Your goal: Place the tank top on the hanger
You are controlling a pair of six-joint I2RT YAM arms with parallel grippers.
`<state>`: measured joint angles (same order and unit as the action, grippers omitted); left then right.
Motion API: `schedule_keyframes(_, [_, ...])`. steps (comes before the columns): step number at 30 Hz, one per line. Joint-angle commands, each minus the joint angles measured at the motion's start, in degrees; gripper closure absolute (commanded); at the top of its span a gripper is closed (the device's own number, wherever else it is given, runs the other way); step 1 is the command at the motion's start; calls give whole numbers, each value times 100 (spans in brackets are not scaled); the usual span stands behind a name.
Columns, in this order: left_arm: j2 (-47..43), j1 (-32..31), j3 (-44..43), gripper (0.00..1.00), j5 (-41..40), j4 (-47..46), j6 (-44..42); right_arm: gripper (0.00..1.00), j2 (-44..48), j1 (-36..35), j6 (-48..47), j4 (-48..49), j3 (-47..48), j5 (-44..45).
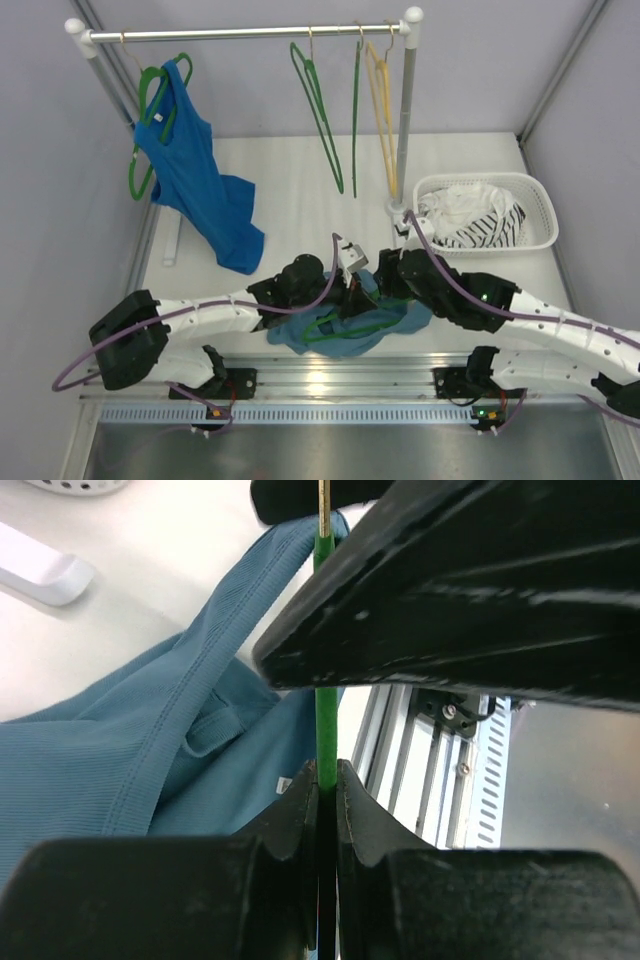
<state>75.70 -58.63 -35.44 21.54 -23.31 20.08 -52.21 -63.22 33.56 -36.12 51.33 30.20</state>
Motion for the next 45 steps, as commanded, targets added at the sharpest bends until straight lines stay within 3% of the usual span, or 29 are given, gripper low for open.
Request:
schedule_keyframes(1, [59, -131, -358, 100, -395, -640, -12, 44, -88, 47, 221, 228, -52, 311])
schedule_keyframes(7, [243, -298, -455, 98, -730, -631, 22, 67, 17, 47, 335, 219, -246, 461])
schedule_keyframes(8, [278, -307, -446, 96, -782, -640, 40, 76, 52, 47, 353, 219, -281, 461])
schedule_keyframes(10, [287, -316, -455, 87, -914, -675, 154, 92, 157, 38, 362, 254, -387, 470])
schedule_keyframes(12, [287, -316, -455, 82, -1011, -657, 216, 100, 272, 38, 283, 324, -492, 408])
schedule_keyframes(16, [191, -324, -464, 65, -1292, -473, 374, 100, 693, 38, 195, 544, -843, 277])
schedule_keyframes(19, [51, -316, -472, 60, -1503, -333, 471, 100, 887, 38, 125, 597, -976, 241])
schedule_keyframes(20, [-2, -324, -464, 49, -1530, -289, 497, 100, 905, 38, 116, 571, -993, 267])
schedule_keyframes(21, [-55, -316, -472, 47, -1556, -253, 515, 100, 931, 38, 72, 562, -1011, 268])
schedule_keyframes(28, [-643, -324, -472, 45, -2101, 300, 646, 100, 984, 38, -51, 580, -1073, 180])
schedule_keyframes(31, [-942, -316, -516, 45, -2688, 765, 821, 100, 1019, 38, -25, 501, -1081, 206])
schedule_keyframes(35, [-1373, -324, -674, 46, -3463, 1960, 1270, 100, 1019, 38, 71, 387, -1055, 302])
schedule_keyframes(39, [-1576, -324, -920, 48, -3885, 3872, 1849, 100, 967, 38, 264, 290, -1003, 443])
schedule_keyframes(45, [-1744, -324, -684, 48, -3544, 4712, 2237, 100, 931, 38, 353, 211, -950, 654])
